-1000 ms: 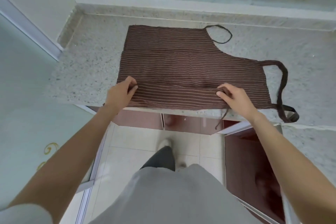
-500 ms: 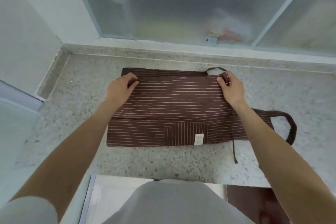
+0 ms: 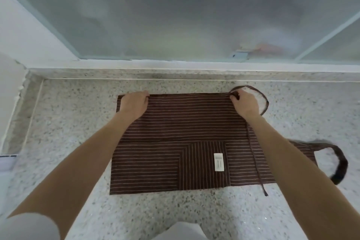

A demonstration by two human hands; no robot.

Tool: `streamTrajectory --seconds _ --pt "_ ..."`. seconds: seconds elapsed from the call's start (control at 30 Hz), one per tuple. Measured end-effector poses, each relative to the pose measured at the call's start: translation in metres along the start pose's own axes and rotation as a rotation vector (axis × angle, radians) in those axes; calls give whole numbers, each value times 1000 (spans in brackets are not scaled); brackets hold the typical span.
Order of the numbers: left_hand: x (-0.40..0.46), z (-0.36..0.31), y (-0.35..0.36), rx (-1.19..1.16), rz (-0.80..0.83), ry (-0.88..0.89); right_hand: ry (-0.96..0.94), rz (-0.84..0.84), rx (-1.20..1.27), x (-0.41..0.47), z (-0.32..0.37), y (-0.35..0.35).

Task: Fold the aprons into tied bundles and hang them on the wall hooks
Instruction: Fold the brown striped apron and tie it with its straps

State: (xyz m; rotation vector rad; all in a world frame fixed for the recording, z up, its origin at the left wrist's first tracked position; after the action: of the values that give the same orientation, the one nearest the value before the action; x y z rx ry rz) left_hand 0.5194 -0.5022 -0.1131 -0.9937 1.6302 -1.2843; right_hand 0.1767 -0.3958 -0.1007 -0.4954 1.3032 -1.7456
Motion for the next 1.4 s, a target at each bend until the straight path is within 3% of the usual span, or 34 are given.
streamTrajectory --seconds 0.43,0.57,0.7,0.83,1.0,1.17,1.4 --pt "13 7 21 101 -209 -4 -3 -89 -444 28 4 24" --pt "8 3 27 59 -267 -10 -33 -150 -306 14 1 27" --pt "-18 -16 15 -81 -457 83 -272 -351 -192 -32 8 24" --pt "-70 -61 35 -203 -159 237 -453 -262 -161 -108 14 49" --pt "-101 -103 69 -101 203 247 -65 -336 -210 -171 -39 48" --pt "-103 -104 80 -17 277 254 225 -178 -162 -185 -88 31" --pt "-111 -97 73 10 284 185 157 -68 -131 -144 -117 10"
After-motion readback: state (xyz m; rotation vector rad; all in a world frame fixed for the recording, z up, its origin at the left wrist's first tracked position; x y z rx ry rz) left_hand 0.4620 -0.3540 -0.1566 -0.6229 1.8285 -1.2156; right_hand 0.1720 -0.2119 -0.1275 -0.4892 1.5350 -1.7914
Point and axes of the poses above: each hand's wrist, its own x-axis towards the middle knuckle, its own y-axis out of the palm, z = x × y, the point moved 5 cm from there along x, towards the middle knuckle, and after that the axes turned 10 degrees about -z, right-handed, at the moved point
